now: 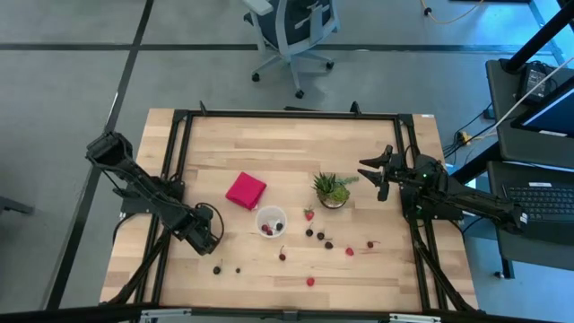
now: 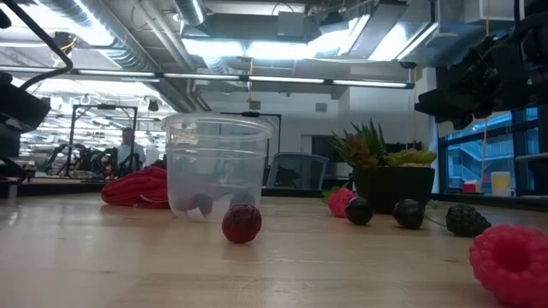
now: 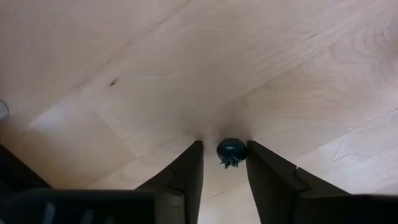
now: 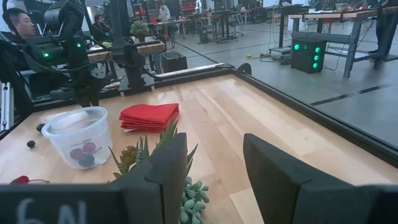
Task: Pick and placing Produce into tupperware
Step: Put the blueberry into the container
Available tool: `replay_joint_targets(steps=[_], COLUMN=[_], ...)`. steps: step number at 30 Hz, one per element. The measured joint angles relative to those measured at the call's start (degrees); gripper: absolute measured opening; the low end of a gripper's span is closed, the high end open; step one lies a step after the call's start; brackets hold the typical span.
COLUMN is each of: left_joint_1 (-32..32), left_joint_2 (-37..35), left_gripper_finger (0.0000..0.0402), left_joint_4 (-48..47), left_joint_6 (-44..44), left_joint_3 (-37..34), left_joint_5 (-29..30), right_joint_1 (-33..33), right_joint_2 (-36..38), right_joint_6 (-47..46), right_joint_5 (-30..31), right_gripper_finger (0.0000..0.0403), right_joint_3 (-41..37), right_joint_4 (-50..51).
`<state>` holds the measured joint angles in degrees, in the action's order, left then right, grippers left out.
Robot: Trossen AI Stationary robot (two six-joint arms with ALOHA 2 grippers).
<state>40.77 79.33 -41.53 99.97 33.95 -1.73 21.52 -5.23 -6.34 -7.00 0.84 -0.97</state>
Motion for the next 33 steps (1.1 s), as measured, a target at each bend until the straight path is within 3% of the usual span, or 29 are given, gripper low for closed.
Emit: replay_joint_targets(steps=[12, 24, 33], left_joint_1=[0.0, -0.1, -3.3], left_joint_2=[0.1, -0.8, -3.8], left_gripper_finger=[0.0052, 0.0043, 0.0042], left_joint_4=[0.0, -0.1, 0.4], left_joint_6=[-3.5, -7.4, -19.3], left_joint_3=[-0.1, 0.2, 6.3], left_joint_5=[0.8, 2.0, 13.8], right_joint_1=[0.0, 0.0, 0.0], right_joint_2=[0.0, 0.0, 0.0], right_joint_6=[0.6, 0.8, 1.0], right_joint_5=[0.0, 0.0, 0.0], right_gripper_finger=[0.0161, 0.0161, 0.0161], right_joint_3=[0.0, 0.0, 0.0], right_joint_4=[0.0, 0.0, 0.0])
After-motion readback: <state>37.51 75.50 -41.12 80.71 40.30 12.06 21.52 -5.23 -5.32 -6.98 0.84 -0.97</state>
